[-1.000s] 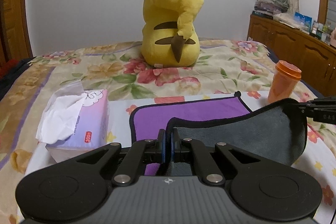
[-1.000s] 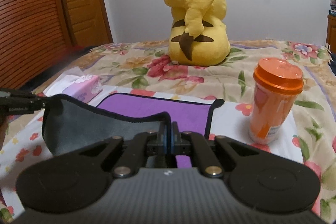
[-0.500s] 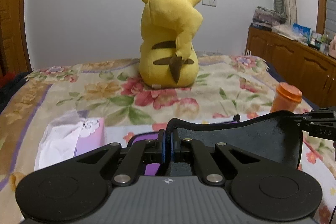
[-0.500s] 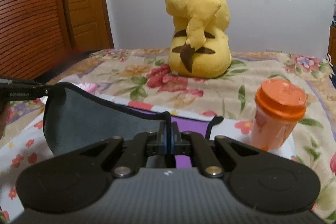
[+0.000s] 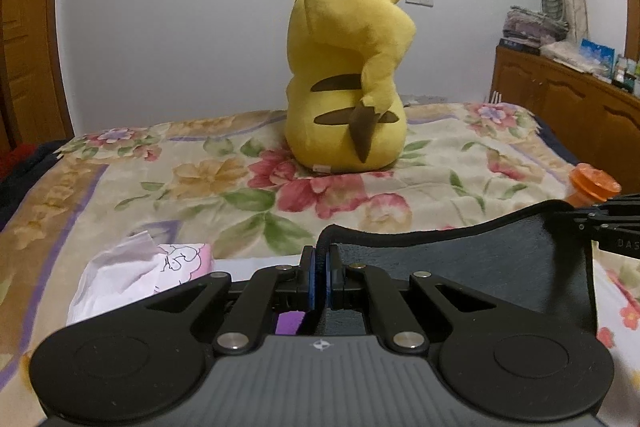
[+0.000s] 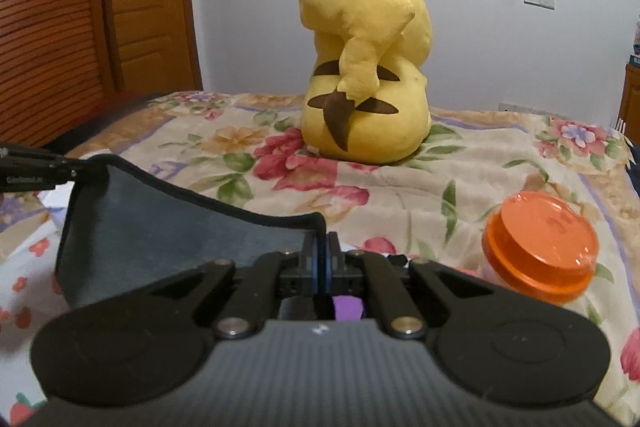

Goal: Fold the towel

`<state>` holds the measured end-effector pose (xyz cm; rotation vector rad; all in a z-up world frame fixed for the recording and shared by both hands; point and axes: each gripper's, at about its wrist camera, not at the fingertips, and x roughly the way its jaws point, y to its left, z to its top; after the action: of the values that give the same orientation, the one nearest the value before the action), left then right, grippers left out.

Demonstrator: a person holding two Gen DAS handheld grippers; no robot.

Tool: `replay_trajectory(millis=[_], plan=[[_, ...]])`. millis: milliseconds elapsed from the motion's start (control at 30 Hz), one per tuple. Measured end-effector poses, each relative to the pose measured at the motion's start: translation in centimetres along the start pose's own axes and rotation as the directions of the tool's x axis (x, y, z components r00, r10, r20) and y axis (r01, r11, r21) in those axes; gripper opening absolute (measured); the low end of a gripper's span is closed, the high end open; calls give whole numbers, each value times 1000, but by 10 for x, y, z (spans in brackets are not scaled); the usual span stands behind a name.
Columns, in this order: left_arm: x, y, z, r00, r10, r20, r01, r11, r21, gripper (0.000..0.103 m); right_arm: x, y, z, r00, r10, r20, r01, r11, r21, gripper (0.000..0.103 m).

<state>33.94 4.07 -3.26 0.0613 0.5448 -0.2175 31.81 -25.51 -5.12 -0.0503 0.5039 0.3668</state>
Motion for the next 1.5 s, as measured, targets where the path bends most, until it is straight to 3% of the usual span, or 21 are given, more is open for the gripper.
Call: replay_trajectory(millis=[500,900,1000,1067,1133,1167,1200,1500], plan=[[51,12,-22,999,25,-30,-27,996,-85,8,44,-4,-18,998,-65,-12,65,998,-14,4],[80,13,-30,996,51,-76,-56,996,-63,11,71,-14,-34,996,-79,-49,80,996,25,5],[83,13,-32,994,65,-84,-70,996,-58,21,74,-18,-38,995,-83,-62,86,995,58,13],[81,13,-32,994,71,-78,-75,996,-52,42,73,-19,-40,994,-84,-63,88,994,61,14],[79,11,-32,995,65,-74,-68,997,-45,48,72,-18,-42,993,-91,-69,95,994,54,21],[77,10,-32,995,62,-75,-65,997,-38,49,72,-18,-42,993,-91,-71,95,994,54,38],[76,8,-32,995,59,-76,-61,998,-30,49,69,-17,-42,993,-92,-69,95,994,55,47],[49,-6,-34,993,33,-112,-33,999,3,63,42,-7,-39,995,-79,-66,84,995,61,53]])
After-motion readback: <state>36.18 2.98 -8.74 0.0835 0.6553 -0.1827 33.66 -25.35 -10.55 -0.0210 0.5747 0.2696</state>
